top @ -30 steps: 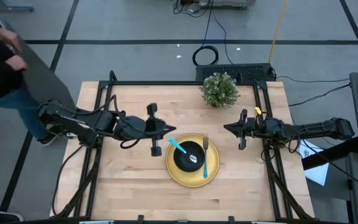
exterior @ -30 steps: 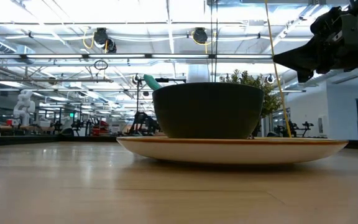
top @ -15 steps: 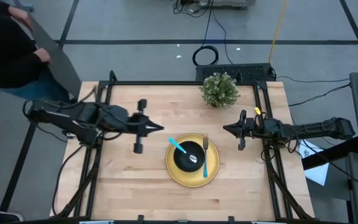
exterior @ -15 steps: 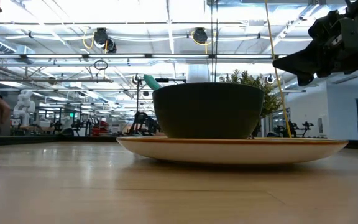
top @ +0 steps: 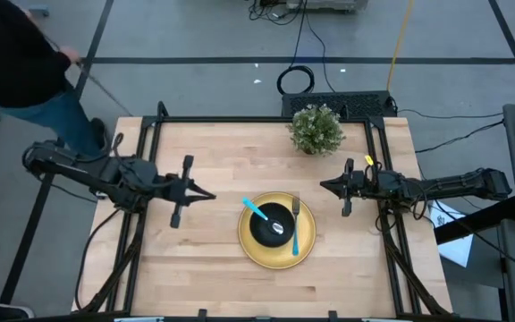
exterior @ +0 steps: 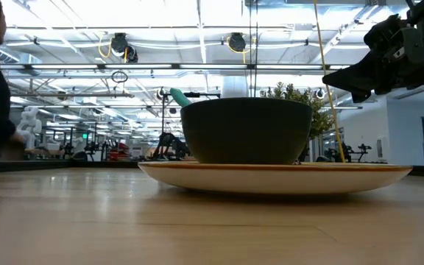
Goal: Set table place
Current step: Return to Home Position
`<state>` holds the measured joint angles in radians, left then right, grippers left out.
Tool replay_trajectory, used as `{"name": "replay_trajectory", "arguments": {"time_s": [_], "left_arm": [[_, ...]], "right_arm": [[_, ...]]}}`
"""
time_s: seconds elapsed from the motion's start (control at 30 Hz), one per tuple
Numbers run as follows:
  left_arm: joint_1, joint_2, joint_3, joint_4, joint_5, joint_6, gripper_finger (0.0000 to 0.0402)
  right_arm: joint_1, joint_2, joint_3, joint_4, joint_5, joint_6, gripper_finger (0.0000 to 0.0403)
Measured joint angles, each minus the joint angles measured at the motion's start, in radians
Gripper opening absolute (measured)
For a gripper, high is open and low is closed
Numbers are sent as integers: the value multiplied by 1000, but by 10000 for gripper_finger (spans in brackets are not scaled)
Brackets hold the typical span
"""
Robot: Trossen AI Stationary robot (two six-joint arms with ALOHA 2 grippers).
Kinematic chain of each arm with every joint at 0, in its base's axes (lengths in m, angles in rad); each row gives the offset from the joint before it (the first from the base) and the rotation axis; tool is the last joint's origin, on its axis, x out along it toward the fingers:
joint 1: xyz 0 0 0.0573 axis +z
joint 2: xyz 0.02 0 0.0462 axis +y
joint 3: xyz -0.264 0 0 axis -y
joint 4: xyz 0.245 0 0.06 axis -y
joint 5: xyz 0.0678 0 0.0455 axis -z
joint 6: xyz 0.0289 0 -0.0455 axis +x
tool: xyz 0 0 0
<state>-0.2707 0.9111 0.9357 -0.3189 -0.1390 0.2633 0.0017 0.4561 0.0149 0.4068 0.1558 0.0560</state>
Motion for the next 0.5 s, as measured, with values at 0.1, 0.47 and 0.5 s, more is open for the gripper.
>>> {"name": "replay_trajectory", "arguments": {"time_s": [0.1, 0.47, 0.5], "left_arm": [[7, -43, -115, 197, -41, 36, 1], [211, -175, -413, 451, -50, -79, 0], [227, -180, -432, 452, -39, -84, 1]], "right_arm": [[0, 4, 0, 0, 0, 19, 0], [0, 41, 0, 0, 0, 2, 0], [0, 43, 0, 0, 0, -2, 0]]}}
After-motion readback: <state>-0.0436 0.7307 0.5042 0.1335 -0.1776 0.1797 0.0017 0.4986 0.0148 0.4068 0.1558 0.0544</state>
